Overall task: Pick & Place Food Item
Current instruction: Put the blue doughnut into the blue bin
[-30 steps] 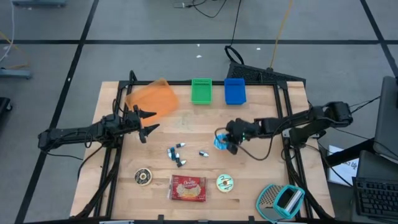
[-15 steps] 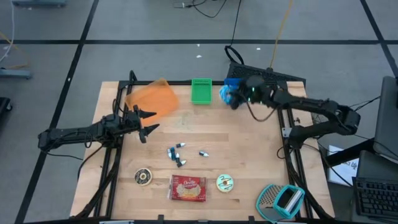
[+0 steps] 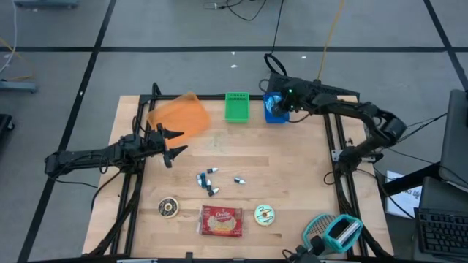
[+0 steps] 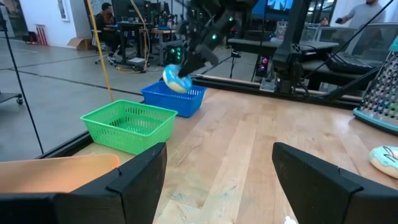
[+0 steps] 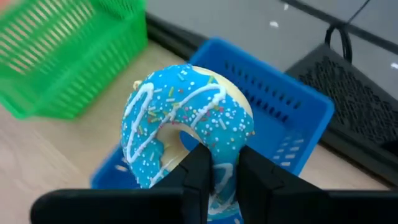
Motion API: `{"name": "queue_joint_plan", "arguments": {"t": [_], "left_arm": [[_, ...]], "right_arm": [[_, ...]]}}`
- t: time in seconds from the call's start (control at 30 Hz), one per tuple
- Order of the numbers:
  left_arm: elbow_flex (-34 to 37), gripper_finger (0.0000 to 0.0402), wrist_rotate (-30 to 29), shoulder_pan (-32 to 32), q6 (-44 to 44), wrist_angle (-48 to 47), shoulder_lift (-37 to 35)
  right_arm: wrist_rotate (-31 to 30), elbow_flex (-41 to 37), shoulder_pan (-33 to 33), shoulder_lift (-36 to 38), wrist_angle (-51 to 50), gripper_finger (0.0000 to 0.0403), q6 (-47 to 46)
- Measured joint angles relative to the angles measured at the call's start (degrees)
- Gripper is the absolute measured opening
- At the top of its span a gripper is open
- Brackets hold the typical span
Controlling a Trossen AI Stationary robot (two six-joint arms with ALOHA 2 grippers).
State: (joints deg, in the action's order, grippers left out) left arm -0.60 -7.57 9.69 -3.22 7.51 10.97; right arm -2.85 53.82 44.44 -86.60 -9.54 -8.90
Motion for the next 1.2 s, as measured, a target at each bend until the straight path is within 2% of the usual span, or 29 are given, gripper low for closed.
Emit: {"name": "queue_joint_plan", "arguments": {"t": [0.57,0.87,1.2], "left_arm": [[0.0,0.0296,0.0,0.0,0.0,0.0,0.0],[0.0,0.0296,0.0,0.0,0.0,0.0,0.0],[0.0,0.0296,0.0,0.0,0.0,0.0,0.0]], "right_arm": [[-0.3,0.0,0.0,-1.5,0.5,0.0057,0.7],[-3.1,0.0,0.0,-1.5,0.1,0.0123,0.0],[-3.1,0.0,0.0,-1.5,0.3,0.0182,0.2]]}}
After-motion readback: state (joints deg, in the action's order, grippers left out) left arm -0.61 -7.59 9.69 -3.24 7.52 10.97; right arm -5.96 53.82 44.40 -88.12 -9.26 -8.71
